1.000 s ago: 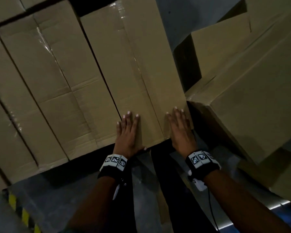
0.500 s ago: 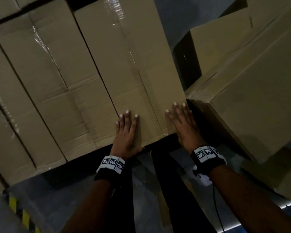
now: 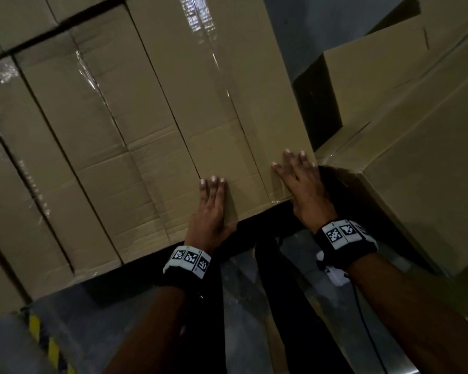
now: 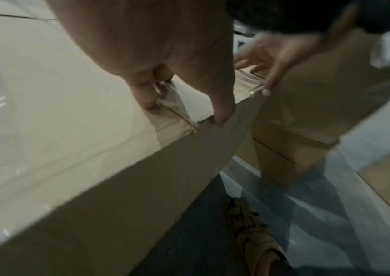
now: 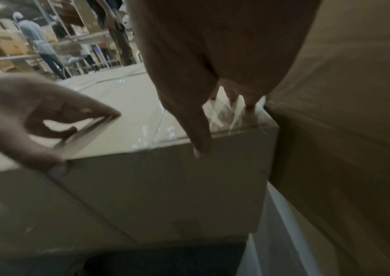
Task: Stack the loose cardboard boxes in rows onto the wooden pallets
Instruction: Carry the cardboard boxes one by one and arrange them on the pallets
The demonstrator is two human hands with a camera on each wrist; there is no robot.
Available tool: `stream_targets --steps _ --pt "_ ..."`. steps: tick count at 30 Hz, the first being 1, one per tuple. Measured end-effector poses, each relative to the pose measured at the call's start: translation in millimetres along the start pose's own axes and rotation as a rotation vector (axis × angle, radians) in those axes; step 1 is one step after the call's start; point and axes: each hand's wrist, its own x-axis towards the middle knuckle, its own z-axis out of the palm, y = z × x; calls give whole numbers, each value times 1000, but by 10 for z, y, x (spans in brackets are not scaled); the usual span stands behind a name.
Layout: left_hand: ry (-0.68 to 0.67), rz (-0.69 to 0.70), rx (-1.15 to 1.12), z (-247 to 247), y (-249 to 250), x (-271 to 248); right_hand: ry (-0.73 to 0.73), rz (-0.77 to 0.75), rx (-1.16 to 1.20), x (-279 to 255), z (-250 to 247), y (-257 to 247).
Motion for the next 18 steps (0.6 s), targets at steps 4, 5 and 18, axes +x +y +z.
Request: stream_targets --steps 4,5,18 --pt "-7 12 5 2 -10 -17 -6 13 -5 5 -31 -23" --pt "-5 17 5 -2 -14 -19 -5 13 -5 0 -32 -21" --pt "-38 62 12 -29 -49 -16 -1 24 20 8 -7 -45"
